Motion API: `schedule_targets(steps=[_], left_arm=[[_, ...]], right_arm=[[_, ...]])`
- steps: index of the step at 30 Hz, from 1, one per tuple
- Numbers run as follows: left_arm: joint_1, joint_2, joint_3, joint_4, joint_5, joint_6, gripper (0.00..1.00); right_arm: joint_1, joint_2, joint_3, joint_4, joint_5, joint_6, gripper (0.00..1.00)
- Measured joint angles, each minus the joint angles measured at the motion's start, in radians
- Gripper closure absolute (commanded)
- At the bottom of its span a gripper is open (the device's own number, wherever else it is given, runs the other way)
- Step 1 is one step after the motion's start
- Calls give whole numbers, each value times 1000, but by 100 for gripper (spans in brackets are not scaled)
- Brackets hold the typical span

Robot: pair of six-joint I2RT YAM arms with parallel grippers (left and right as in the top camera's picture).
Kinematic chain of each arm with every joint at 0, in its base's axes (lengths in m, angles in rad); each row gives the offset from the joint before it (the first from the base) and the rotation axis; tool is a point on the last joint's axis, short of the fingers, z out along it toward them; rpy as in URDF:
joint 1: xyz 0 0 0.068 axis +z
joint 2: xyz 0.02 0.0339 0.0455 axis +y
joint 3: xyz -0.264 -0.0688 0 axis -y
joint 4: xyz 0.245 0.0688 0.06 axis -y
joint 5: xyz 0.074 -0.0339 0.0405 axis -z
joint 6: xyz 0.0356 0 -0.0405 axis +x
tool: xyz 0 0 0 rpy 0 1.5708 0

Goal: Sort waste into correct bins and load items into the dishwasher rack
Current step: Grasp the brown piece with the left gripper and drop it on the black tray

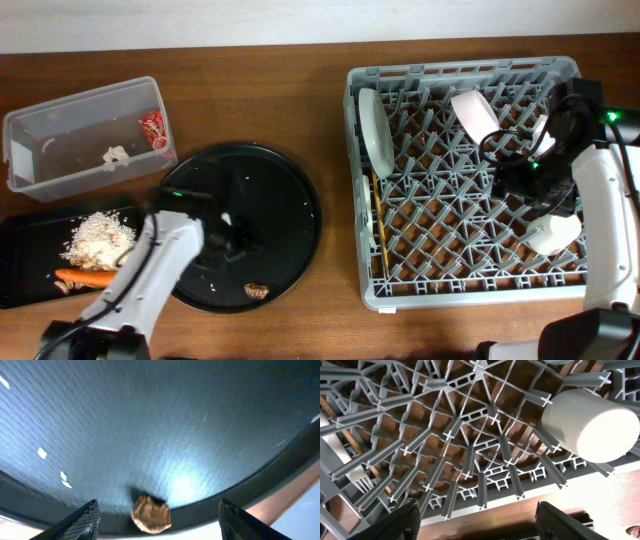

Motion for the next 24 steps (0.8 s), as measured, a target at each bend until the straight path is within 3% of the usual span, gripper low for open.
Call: schedule_targets(steps=[5, 13, 19, 22, 24], left_arm=[[-90, 0, -97, 56, 23, -47, 24], [-119, 23, -162, 85, 26, -59, 25], [-119, 69, -182, 125, 26, -62, 58], [-119, 69, -182, 131, 26, -63, 82], [-119, 69, -182, 131, 26, -65, 87]], right_arm=[[0, 0, 0, 0, 0, 0, 24], [0, 0, 0, 0, 0, 0, 23], [0, 0, 0, 0, 0, 0, 24], [0, 0, 0, 0, 0, 0, 24], [0, 0, 0, 0, 0, 0, 24]])
